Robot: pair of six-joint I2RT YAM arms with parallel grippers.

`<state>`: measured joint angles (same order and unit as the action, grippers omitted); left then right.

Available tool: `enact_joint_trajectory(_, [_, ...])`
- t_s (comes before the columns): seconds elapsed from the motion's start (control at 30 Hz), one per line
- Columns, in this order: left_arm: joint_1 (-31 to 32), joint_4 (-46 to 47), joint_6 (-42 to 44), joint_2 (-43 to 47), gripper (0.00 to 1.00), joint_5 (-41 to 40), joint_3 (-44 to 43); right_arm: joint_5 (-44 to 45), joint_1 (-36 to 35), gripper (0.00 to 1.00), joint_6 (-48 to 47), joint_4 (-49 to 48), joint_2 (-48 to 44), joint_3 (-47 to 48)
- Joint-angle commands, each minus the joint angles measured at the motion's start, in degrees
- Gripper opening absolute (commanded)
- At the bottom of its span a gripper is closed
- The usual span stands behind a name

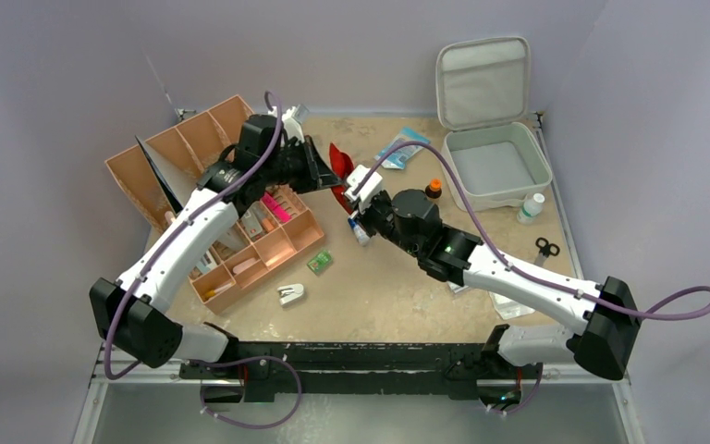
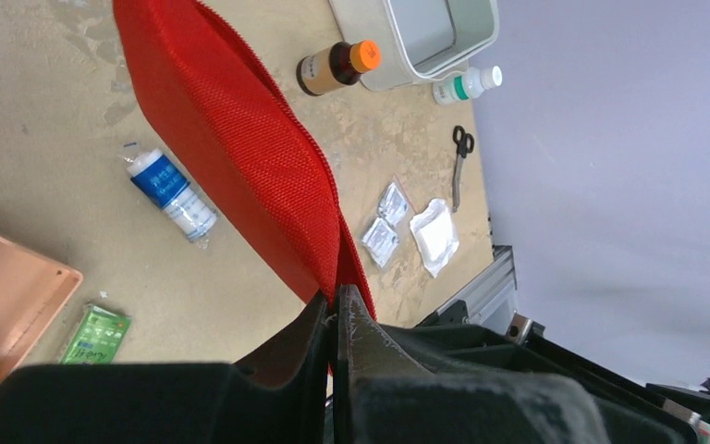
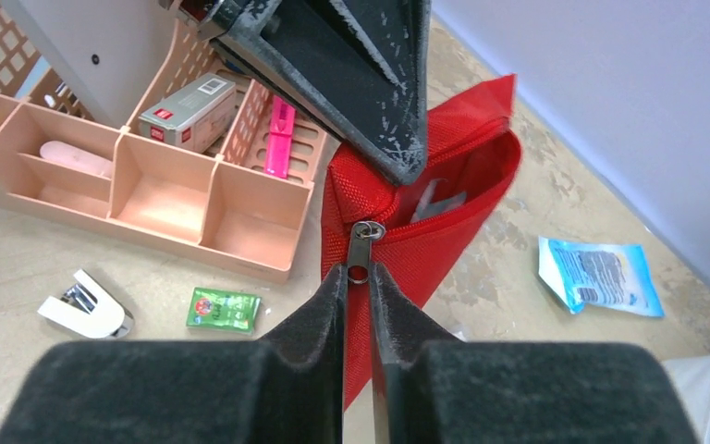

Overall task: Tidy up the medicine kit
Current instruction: Zip the medicine pouch.

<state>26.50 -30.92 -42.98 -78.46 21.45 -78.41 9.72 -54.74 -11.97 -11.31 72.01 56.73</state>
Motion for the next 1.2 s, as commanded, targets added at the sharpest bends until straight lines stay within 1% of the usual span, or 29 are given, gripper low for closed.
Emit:
enact_joint_trajectory(0.0, [-0.1, -0.6, 2.4, -0.8, 0.00, 3.1, -2.4, 4.9, 0.1, 0.19, 0.4, -7.0, -1.1, -0.3])
enact_joint_trajectory(0.1, [-0.1, -0.5, 2.0, -1.1, 0.00, 3.6, -2.4, 5.6, 0.2, 0.27, 0.6, -7.8, -1.1, -0.7])
enact_joint_trajectory(0.17, [-0.1, -0.2, 1.6, -1.3, 0.00, 3.9, -2.4, 5.5, 0.1, 0.30, 0.6, -8.0, -0.9, -0.7])
enact_joint_trajectory(0.2, [-0.1, -0.1, 1.5, -1.3, 0.00, 4.0, -2.4, 5.3, 0.1, 0.30, 0.6, -8.0, -0.6, -0.7])
enact_joint_trajectory(0.3, [-0.2, 0.1, 1.2, -1.3, 0.00, 4.5, -2.4, 4.3, 0.1, 0.17, 0.5, -7.4, 0.3, -0.4])
enact_joint_trajectory(0.4, [-0.3, 0.1, 1.4, -1.3, 0.00, 5.0, -2.4, 4.3, 0.1, 0.09, 0.5, -7.6, 0.8, -0.7])
enact_joint_trajectory(0.47, [-0.4, -0.1, 2.1, -1.2, 0.00, 5.1, -2.4, 4.3, 0.2, 0.00, 0.1, -7.5, 0.9, -0.7])
enact_joint_trajectory(0.53, [-0.6, 0.6, 3.8, -1.3, 0.00, 6.4, -2.4, 3.1, 0.1, 0.00, 0.2, -6.6, 0.8, -0.8])
enact_joint_trajectory(0.63, [-0.7, 1.5, 7.0, -1.9, 0.00, 10.7, -3.0, 0.3, 0.2, 0.00, 1.4, -5.2, 0.4, -0.9])
enact_joint_trajectory(0.7, [-1.2, 1.8, 7.5, -2.6, 0.00, 14.0, -3.8, -1.9, 0.2, 0.00, 2.2, -4.2, 0.7, -0.6])
enact_joint_trajectory(0.8, [-1.9, 2.5, 8.0, -3.6, 0.00, 17.8, -4.6, -4.6, 0.6, 0.00, 5.2, -3.7, 1.4, -0.9])
enact_joint_trajectory(0.87, [-2.3, 2.3, 9.9, -4.2, 0.00, 19.6, -5.1, -7.3, 2.1, 0.00, 8.0, -4.4, 0.7, -2.1])
enact_joint_trajectory(0.93, [-2.8, 2.1, 12.2, -4.7, 0.00, 21.9, -5.4, -13.0, 4.9, 0.00, 12.3, -4.5, -0.4, -3.0])
enact_joint_trajectory(1.0, [-3.0, 3.8, 14.4, -4.9, 0.00, 25.6, -5.2, -18.2, 7.6, 0.00, 16.4, -3.6, -0.6, -2.8])
enact_joint_trajectory(1.07, [-3.0, 6.2, 16.7, -4.3, 0.00, 28.2, -4.2, -20.3, 8.9, 0.00, 19.5, -3.2, -0.6, -2.7])
enact_joint_trajectory(1.17, [-3.0, 9.3, 20.0, -2.7, 0.00, 30.6, -2.1, -22.0, 11.6, 0.00, 27.7, -7.7, -0.9, -5.6])
